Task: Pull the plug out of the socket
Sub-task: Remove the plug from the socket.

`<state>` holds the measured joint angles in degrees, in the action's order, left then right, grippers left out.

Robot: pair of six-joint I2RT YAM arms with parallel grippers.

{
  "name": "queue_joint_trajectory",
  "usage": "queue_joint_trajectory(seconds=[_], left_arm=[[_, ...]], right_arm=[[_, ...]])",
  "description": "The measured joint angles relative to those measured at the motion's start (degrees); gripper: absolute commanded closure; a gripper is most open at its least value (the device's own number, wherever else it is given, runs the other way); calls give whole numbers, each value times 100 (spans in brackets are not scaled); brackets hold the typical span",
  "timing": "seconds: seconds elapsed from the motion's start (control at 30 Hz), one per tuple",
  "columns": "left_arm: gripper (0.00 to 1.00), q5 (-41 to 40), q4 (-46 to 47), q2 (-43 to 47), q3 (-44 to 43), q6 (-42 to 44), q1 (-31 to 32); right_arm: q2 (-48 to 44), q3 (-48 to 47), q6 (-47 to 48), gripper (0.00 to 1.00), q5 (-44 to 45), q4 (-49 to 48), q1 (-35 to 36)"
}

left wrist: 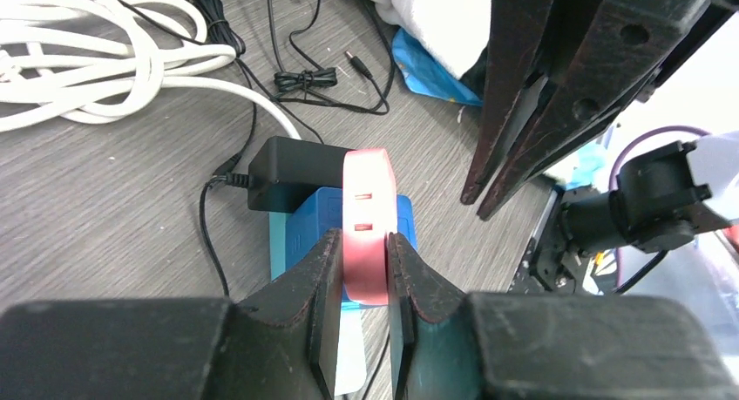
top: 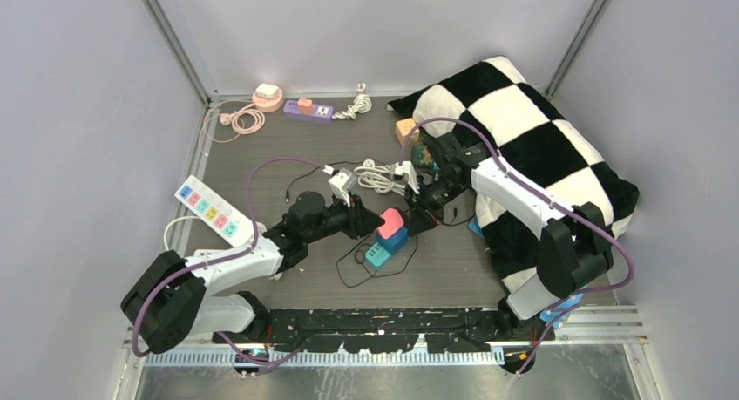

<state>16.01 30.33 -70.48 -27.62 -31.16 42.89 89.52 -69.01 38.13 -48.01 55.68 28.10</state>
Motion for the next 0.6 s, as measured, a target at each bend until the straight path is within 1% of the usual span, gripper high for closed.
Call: queue_joint_trajectory(seconds=[0.2,0.4,0.43,0.5,0.6], left_arm=[[100,-83,-647,157,-275,645,160],[97,-654,-1161,184,-623,1436,791],[95,-730,-1185,184,-647,1541,883],[88,-881,-1217,184,-684,1729,1047],[77,-1005,-1233,184,-699,1838,1132]], right_arm=[[-2,-87,140,83,-72,262,-192],[-2,-87,-243,83,-50,81,-501],[-2,-87,-315,83,-46,39,-553],[-2,-87,-442,83,-20,-50,-629],[-2,-87,-581,83,28,-157,-706]])
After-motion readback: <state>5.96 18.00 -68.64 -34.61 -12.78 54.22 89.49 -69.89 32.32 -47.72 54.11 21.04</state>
